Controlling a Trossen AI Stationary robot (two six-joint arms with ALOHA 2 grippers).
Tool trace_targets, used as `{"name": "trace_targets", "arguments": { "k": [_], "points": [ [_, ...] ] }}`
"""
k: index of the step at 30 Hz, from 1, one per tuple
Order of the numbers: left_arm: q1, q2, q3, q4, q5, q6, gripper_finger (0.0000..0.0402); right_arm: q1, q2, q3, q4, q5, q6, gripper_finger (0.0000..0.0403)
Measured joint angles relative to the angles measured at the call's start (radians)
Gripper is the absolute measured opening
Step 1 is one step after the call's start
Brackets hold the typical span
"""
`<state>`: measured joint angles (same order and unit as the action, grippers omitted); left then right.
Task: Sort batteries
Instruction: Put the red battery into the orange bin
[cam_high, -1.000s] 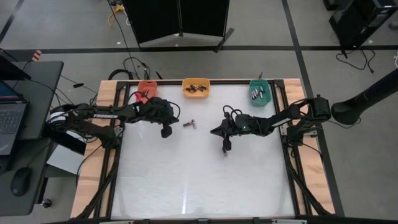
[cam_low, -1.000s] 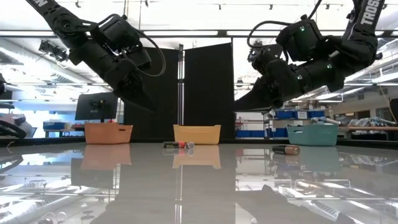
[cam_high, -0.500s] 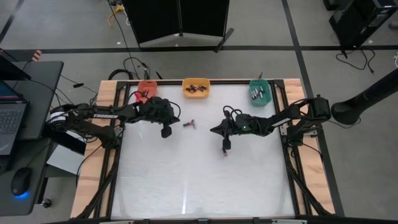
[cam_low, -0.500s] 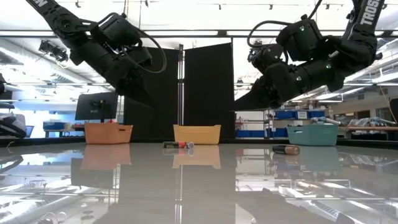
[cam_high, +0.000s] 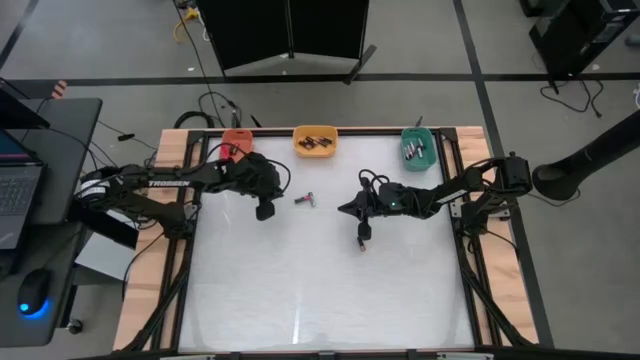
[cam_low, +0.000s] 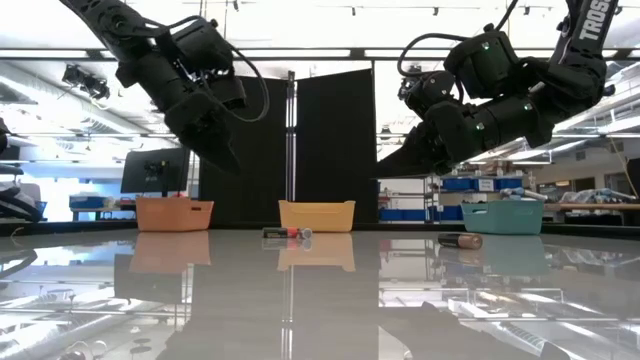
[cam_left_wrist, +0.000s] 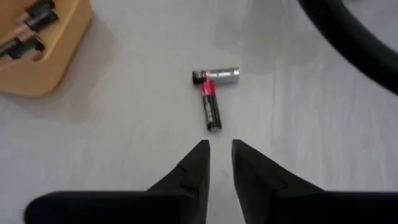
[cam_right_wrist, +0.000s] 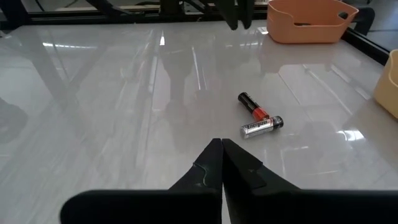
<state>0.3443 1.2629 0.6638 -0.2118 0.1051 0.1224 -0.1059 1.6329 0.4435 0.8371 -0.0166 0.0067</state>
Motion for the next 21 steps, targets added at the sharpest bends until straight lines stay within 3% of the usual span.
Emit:
{"name": "trace_targets", "arguments": {
  "k": [6, 13, 21],
  "points": [
    [-0.006, 0.0, 0.004, 0.133, 0.042, 0.004, 0.0087, 0.0, 0.0, 0.0, -0.001, 0.0, 0.0, 0.0023],
    [0.011, 0.011, 0.003, 0.02, 0.021, -0.051, 0.0081, 0.0, 0.0, 0.0, -0.004, 0.0, 0.0, 0.001],
    [0.013, 0.021, 0.003, -0.061, 0.018, -0.087, 0.0012, 0.0, 0.0, 0.0, -0.002, 0.0, 0.0, 0.0022]
  ]
}}
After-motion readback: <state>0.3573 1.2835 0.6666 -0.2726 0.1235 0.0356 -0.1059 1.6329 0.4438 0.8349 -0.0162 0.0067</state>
